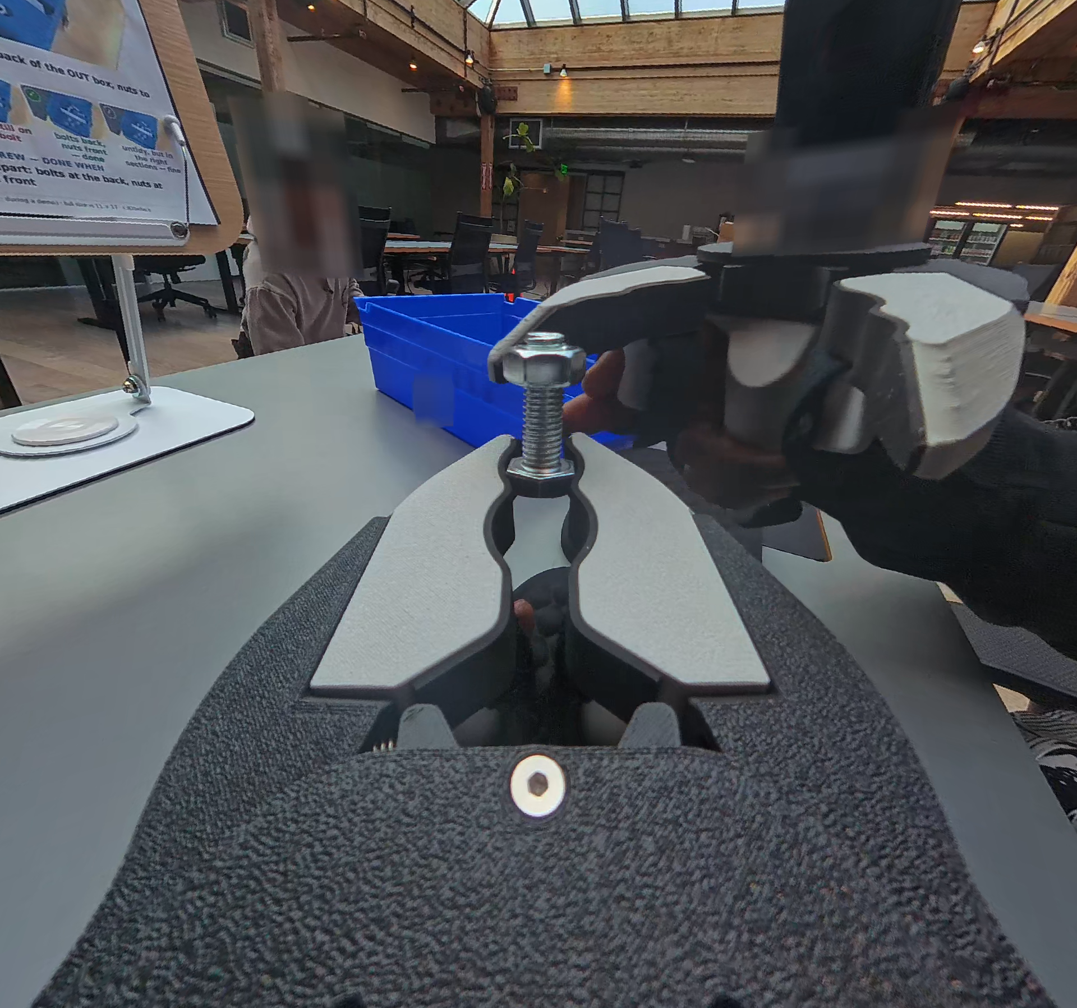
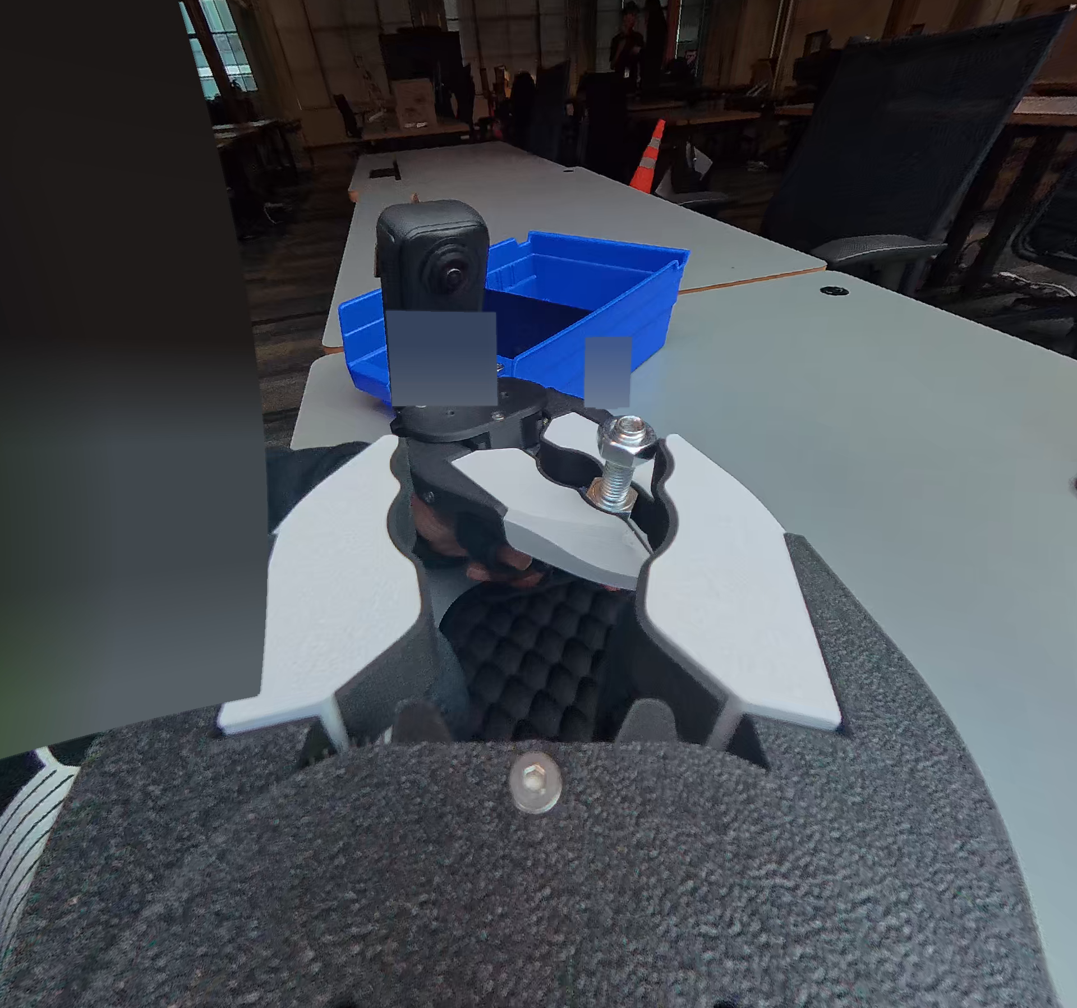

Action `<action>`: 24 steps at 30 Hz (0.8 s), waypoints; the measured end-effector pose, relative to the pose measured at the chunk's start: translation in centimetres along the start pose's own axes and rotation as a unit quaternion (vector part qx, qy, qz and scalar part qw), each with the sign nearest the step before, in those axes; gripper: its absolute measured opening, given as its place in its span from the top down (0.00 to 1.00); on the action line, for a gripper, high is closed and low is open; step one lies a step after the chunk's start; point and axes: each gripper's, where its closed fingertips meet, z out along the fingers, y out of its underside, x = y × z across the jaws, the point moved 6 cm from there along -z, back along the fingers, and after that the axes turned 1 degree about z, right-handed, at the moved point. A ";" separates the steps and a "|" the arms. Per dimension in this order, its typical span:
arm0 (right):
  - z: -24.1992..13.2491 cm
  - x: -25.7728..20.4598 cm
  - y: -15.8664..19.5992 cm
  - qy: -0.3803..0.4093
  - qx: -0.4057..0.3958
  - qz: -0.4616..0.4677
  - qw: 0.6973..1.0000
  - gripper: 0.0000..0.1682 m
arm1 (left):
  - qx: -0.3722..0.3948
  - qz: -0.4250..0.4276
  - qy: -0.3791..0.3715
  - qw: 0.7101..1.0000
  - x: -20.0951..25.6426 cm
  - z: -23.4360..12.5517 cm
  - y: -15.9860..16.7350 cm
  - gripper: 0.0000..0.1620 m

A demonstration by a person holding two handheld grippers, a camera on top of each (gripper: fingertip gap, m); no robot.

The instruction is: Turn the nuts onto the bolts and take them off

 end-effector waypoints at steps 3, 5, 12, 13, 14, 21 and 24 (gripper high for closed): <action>-0.6 -0.4 0.1 0.004 0.000 0.002 1.000 0.53 | 0.001 -0.001 -0.001 1.000 0.0 0.0 0.0 0.92; -1.1 -0.9 0.2 -0.001 0.002 0.005 1.000 0.56 | 0.001 -0.002 -0.002 1.000 -0.1 0.0 0.0 0.92; -1.5 -0.1 0.2 0.020 0.007 -0.011 1.000 0.59 | -0.001 0.000 -0.001 1.000 0.0 0.0 0.0 0.92; -1.2 0.3 0.2 0.021 0.008 -0.004 1.000 0.56 | -0.001 0.000 0.000 1.000 0.0 0.0 0.0 0.92; -0.9 0.6 0.2 0.017 0.008 0.001 1.000 0.55 | -0.001 0.000 0.001 1.000 0.0 0.0 0.0 0.92; 1.9 1.1 -0.1 -0.008 -0.011 -0.020 1.000 0.55 | -0.006 0.001 0.003 1.000 0.0 0.1 0.1 0.92; 2.0 0.7 -0.1 -0.005 -0.020 -0.035 0.999 0.55 | -0.004 0.000 0.001 1.000 0.0 0.1 0.1 0.92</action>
